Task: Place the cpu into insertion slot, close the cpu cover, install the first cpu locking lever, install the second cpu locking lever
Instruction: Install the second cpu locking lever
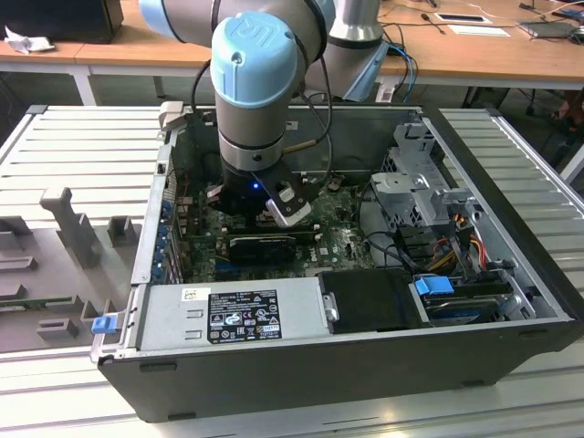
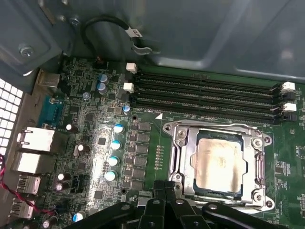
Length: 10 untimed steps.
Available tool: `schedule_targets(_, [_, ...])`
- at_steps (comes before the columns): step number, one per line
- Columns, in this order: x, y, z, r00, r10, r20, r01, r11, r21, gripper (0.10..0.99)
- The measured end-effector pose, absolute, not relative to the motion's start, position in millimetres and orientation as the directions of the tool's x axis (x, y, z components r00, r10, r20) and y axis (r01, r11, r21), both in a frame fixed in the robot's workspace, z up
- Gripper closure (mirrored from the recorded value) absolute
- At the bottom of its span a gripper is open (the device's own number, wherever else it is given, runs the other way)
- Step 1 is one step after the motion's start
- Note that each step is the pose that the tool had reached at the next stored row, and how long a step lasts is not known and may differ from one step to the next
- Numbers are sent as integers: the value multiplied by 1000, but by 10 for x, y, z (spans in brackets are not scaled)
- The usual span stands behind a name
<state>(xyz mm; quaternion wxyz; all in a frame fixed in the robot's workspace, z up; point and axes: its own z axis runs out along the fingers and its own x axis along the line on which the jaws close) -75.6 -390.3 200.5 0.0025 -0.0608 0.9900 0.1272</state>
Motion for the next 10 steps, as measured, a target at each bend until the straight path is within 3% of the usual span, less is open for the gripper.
schedule_targets(10, [-760,-3903,2194,-993,-120,-20,-121,960,253,980])
